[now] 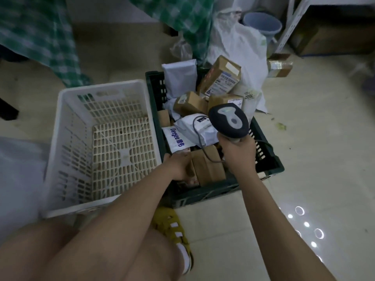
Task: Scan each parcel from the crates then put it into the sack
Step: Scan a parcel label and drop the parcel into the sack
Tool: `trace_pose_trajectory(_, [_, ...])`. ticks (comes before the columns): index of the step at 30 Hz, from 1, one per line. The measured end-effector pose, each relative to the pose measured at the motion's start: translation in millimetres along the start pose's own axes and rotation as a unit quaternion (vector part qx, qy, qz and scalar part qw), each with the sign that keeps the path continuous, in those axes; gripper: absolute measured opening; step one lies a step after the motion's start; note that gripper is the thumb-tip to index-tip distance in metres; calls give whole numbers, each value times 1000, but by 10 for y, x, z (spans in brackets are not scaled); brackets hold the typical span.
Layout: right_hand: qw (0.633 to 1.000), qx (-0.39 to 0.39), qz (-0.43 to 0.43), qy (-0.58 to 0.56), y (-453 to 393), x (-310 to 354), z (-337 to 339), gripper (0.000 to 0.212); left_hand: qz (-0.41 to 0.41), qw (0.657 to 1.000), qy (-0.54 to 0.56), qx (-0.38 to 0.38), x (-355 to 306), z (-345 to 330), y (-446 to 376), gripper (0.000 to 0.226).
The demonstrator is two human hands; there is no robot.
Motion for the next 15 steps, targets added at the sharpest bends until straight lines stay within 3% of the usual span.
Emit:
trace_pose_trajectory(10, [1000, 9, -7, 22, 87, -43, -19, 16, 13, 999, -47, -3, 79, -68, -10, 90])
trace_pose_trajectory(15, [1000, 17, -17, 13, 135, -51, -55, 16, 18, 998, -53, -25, 84, -69, -15, 85])
Point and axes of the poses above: each hand's wrist, its own y-axis away from the middle knuckle, its own z-axis out of the back of the hand, x = y × z, the point moved 6 cm from there along -y, towards the middle knuckle, and after that the axes turned 9 degrees about -z, right-handed, at the moved point
